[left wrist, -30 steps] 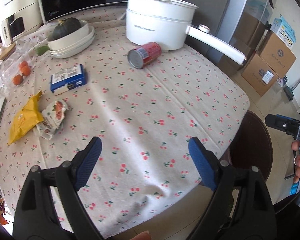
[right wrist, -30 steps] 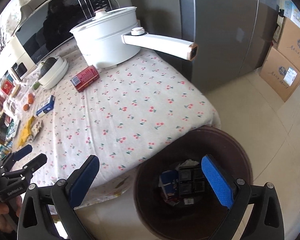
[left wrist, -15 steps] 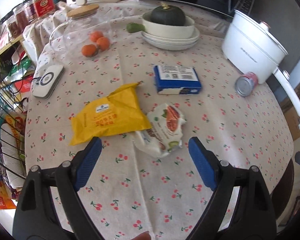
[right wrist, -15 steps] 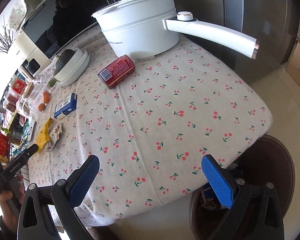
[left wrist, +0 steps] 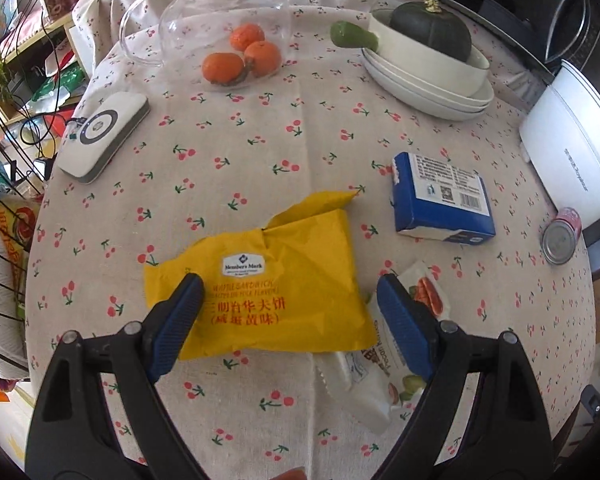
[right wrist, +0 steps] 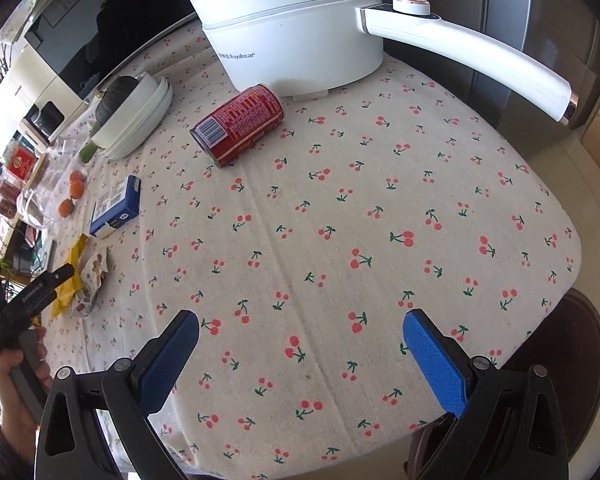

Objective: Collect trash
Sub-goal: 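Grasp the yellow bread package with the left gripper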

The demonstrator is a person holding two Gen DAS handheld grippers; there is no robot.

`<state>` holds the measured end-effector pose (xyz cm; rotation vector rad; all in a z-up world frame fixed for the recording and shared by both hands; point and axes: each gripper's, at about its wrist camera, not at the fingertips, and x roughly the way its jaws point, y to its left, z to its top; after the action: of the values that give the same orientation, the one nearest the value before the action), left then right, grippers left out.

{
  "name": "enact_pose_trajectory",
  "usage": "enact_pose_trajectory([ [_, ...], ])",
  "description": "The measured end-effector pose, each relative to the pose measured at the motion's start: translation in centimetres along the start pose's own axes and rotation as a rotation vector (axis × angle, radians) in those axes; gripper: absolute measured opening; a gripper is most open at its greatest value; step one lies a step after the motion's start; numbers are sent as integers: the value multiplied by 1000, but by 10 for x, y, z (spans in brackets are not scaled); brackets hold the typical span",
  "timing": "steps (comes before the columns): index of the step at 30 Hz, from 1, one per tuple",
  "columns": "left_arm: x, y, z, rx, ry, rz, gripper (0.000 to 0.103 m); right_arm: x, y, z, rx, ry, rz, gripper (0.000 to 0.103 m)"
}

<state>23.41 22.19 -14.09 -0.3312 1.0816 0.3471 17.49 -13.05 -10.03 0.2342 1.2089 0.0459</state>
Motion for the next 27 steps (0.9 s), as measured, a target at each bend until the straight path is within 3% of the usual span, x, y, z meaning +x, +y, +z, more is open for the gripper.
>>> enact_pose_trajectory([
  [4,6,5,-1,-24,5,-5,79,4,1,-1,-7,6,-14,103],
  [6,4,5,-2,-19,5,-24,63,4,3,-2,-18,4,-21,103],
  [14,-11,5,-9,18,-9,-51,42,3,23,-8,-81,-13,-56,103],
  [23,-40,18,-18,13,-4,-132,34,-5,77,-18,-158,-78,-18,103],
  [27,-55,24,-26,53,-18,-135,24,4,117,-24,-211,-87,6,103],
])
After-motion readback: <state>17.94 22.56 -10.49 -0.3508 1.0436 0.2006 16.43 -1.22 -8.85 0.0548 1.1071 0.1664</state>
